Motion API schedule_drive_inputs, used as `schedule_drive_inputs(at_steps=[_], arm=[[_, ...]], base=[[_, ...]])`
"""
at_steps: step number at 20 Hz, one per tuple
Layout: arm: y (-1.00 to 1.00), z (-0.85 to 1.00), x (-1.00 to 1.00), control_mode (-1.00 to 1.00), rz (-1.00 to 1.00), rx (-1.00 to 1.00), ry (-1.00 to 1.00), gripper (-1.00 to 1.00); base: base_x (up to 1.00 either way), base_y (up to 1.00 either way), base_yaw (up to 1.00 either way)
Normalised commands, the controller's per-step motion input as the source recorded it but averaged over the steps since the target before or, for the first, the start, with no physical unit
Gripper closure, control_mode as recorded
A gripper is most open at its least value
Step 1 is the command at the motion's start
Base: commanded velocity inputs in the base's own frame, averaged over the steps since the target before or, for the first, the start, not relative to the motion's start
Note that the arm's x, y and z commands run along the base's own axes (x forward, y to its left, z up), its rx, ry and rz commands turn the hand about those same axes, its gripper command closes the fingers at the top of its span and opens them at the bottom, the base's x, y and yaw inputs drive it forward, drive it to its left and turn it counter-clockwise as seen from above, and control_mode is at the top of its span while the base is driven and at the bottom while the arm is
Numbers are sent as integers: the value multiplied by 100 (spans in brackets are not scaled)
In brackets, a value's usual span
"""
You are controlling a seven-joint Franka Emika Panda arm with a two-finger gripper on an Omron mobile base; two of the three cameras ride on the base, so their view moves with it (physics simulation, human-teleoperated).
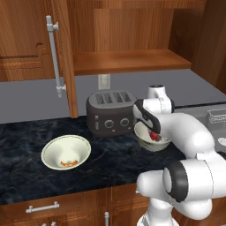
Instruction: Pick both bowls and place them on the counter. Then place the bell pepper in one bowl and place the shrimp in the other bowl.
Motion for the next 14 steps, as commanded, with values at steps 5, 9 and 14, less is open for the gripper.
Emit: schedule_drive_inputs(at_steps=[5, 9, 14], arm=[[0, -29, 18, -100, -1, -1, 3, 100], [-9, -24, 24, -100, 0, 0, 0, 100], [-15, -26, 15, -100, 0, 0, 0, 100]], base=[[0, 0, 0], [0, 0, 0], [0, 0, 0]])
